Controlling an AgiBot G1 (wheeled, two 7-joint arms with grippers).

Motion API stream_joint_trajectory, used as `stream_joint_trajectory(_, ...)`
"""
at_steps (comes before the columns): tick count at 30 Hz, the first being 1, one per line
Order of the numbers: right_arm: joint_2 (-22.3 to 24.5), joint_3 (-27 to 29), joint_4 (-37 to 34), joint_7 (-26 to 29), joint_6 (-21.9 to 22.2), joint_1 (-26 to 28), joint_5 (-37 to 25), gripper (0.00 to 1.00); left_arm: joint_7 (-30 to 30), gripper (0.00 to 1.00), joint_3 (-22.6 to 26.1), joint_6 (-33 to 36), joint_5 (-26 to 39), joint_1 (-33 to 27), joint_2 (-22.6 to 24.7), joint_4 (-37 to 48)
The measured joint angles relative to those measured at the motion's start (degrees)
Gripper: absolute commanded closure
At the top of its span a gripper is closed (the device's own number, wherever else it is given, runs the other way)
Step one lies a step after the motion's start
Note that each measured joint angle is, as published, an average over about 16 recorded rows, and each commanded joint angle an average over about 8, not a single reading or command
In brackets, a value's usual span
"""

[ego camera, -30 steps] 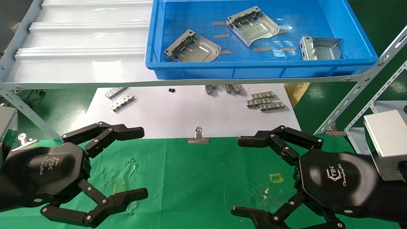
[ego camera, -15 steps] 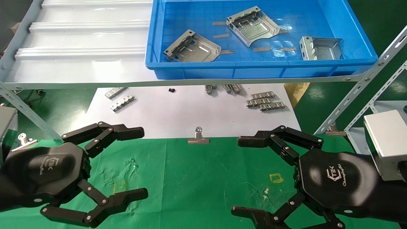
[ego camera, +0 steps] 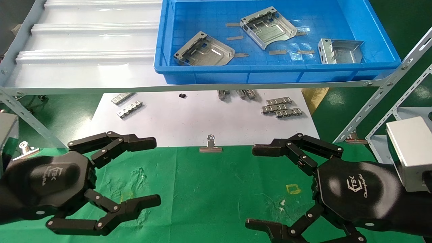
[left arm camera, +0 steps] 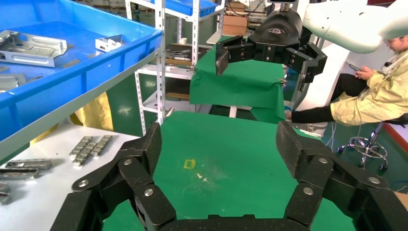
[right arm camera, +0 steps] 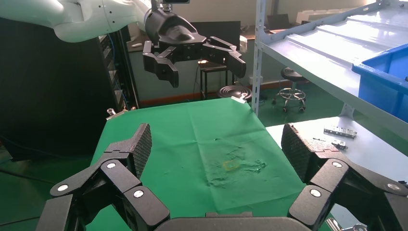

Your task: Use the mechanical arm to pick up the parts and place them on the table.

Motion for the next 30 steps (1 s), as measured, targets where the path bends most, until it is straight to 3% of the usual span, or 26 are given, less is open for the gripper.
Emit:
stream_joint_trajectory(20,-0.2,-0.2,0.1,0.0,0.2,0.4,-0.5,0.00,0.0,1.00,0.0,0.0,0.0,0.0,0.0,0.0)
stream_joint_trajectory(25,-1.6,-1.1,-0.3,1.0,1.8,4.0,-3.2,0.00,0.0,1.00,0.0,0.0,0.0,0.0,0.0,0.0)
stream_joint_trajectory(30,-5.1,-3.1,-3.7,3.2,5.2,11.8,-8.8,0.00,0.0,1.00,0.0,0.0,0.0,0.0,0.0,0.0)
